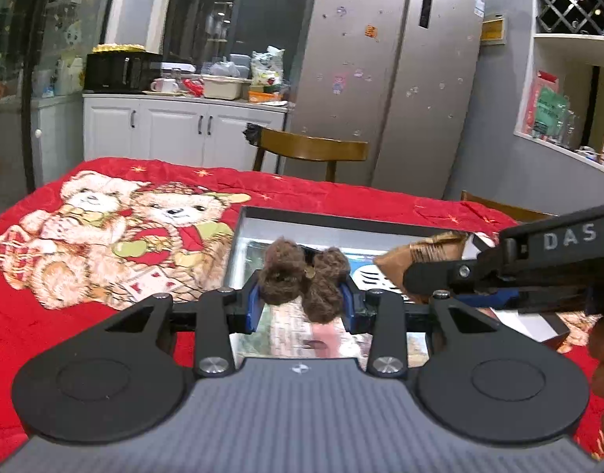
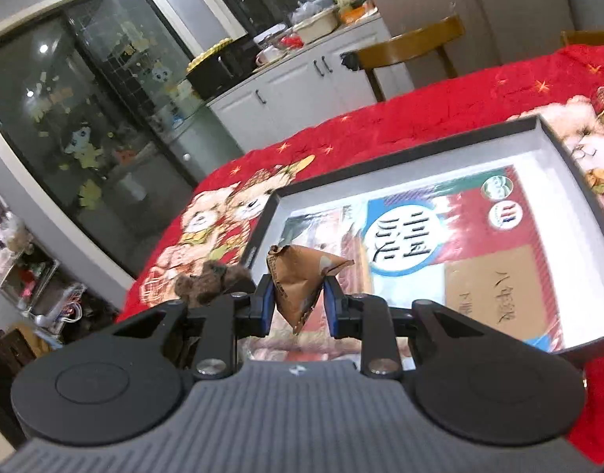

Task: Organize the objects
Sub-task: 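Carry the brown bow and paper cone with both grippers over the black box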

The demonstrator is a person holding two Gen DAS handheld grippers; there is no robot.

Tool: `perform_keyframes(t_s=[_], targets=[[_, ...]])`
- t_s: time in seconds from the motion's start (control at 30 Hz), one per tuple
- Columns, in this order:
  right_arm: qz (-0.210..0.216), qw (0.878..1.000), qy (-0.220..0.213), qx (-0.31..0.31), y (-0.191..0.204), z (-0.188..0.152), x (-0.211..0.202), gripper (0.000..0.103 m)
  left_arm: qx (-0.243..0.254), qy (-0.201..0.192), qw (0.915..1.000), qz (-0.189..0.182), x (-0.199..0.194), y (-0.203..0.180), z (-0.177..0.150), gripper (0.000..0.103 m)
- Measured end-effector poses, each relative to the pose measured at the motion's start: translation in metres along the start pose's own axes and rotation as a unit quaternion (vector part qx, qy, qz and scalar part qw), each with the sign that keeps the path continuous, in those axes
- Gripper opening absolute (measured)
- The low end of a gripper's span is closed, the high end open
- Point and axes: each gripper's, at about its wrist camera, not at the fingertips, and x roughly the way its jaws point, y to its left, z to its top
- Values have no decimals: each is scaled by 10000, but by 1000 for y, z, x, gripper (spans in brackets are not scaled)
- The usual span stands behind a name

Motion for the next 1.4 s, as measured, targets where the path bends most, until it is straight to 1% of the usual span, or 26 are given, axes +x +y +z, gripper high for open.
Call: perform_keyframes(t_s=[0.03,0.13,0.27,0.37,0.43,0.73,0.83,1.4], targets=[[-61,10000,-52,-53,1,0,-1,30,36,-15,10000,17,0,-1,0,44],[-32,10000,-24,-2,-2,1,0,30,131,-8,9999,98,2,-4,-3,44],[-261,9995,1,-170,0,-3,6,30,114,89,9997,176,8,-2,-4,44],[-257,9994,121,-178,0,-6,13,30,179,90,9990,400,10,-1,-6,44],[-136,9996,189,-170,-1,-8,15,30,286,49,9979,574,11,-2,-7,44],[-181,9987,446,-161,-4,-14,24,30,368,201,9983,412,15,-5,-10,44],[-150,9985,498,-142,-4,-15,26,30,491,188,9973,510,17,-8,-12,44],[-303,9977,573,-182,-9,-18,32,30,437,386,9975,409,22,-9,-16,44]])
